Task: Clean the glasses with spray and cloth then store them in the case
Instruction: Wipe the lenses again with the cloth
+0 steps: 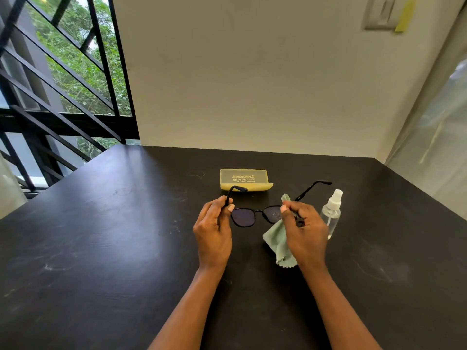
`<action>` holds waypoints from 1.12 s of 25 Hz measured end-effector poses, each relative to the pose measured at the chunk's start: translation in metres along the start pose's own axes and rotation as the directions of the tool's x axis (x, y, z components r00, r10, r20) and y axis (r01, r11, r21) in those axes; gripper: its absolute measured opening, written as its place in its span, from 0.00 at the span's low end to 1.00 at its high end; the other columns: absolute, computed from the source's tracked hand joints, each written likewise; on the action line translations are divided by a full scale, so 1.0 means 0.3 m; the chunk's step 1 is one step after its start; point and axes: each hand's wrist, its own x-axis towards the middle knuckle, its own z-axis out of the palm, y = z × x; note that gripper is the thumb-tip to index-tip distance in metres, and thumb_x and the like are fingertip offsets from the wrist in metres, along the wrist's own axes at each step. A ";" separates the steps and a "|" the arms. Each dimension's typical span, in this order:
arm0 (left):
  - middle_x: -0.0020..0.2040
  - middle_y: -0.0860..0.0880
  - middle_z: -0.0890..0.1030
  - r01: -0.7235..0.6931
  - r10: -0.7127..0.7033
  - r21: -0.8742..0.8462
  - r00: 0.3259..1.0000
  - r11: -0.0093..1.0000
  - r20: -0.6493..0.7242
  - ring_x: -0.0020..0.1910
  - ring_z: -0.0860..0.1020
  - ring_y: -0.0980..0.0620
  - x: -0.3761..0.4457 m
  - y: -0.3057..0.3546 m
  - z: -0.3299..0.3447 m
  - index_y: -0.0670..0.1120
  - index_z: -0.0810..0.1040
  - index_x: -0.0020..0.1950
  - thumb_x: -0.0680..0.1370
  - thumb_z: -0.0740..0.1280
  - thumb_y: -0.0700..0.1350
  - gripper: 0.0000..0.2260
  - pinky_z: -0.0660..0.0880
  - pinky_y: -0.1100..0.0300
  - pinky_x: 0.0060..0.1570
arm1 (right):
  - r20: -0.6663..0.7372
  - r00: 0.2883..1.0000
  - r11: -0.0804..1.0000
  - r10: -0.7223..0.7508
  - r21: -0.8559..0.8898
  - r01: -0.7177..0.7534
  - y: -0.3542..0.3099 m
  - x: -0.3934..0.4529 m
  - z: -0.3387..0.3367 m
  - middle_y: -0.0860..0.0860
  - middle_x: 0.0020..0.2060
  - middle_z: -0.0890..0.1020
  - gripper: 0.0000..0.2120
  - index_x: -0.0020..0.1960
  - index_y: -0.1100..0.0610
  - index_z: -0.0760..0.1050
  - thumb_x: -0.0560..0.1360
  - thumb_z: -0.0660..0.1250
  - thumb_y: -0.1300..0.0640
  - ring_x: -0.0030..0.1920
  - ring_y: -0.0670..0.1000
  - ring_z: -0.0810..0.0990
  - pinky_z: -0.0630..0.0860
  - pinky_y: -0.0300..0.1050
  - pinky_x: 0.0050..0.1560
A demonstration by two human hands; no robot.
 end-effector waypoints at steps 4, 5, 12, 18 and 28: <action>0.47 0.50 0.77 -0.003 0.003 0.005 1.000 1.000 -0.007 0.48 0.74 0.74 -0.001 -0.002 0.001 0.37 0.78 0.55 0.73 0.68 0.33 0.11 0.70 0.80 0.46 | 0.187 0.929 0.823 -0.319 -0.431 0.369 0.028 -0.024 0.017 0.51 0.50 0.83 0.17 0.55 0.55 0.81 0.72 0.65 0.47 0.50 0.53 0.77 0.68 0.40 0.47; 0.47 0.50 0.77 -0.002 0.002 0.004 1.000 1.000 -0.008 0.48 0.74 0.74 0.000 -0.001 0.000 0.37 0.78 0.55 0.73 0.68 0.33 0.11 0.70 0.80 0.46 | 0.228 0.918 0.759 -0.324 -0.517 0.396 0.036 -0.026 0.019 0.51 0.52 0.82 0.18 0.56 0.55 0.80 0.71 0.66 0.46 0.50 0.55 0.77 0.68 0.45 0.46; 0.47 0.50 0.77 -0.013 0.013 -0.004 1.000 1.000 -0.005 0.47 0.75 0.73 -0.001 -0.002 -0.003 0.37 0.79 0.54 0.74 0.67 0.34 0.10 0.72 0.79 0.46 | 0.242 0.915 0.635 -0.324 -0.661 0.400 0.079 -0.023 0.026 0.54 0.56 0.75 0.26 0.57 0.56 0.78 0.62 0.78 0.51 0.53 0.55 0.66 0.73 0.54 0.42; 0.47 0.49 0.78 -0.037 0.037 0.001 0.999 0.999 0.004 0.49 0.75 0.63 -0.005 -0.002 -0.004 0.36 0.79 0.54 0.74 0.67 0.34 0.10 0.73 0.77 0.47 | 0.162 0.914 0.586 -0.373 -0.722 0.368 0.090 -0.018 0.039 0.56 0.48 0.80 0.28 0.58 0.58 0.78 0.59 0.80 0.57 0.50 0.57 0.70 0.74 0.55 0.38; 0.48 0.50 0.77 -0.055 0.055 0.001 0.998 0.998 0.013 0.49 0.75 0.69 -0.005 -0.004 -0.005 0.38 0.78 0.55 0.74 0.66 0.34 0.10 0.72 0.77 0.47 | 0.144 0.901 0.692 -0.410 -0.595 0.409 0.108 -0.020 0.044 0.52 0.49 0.78 0.24 0.55 0.52 0.80 0.61 0.77 0.66 0.48 0.53 0.64 0.61 0.49 0.39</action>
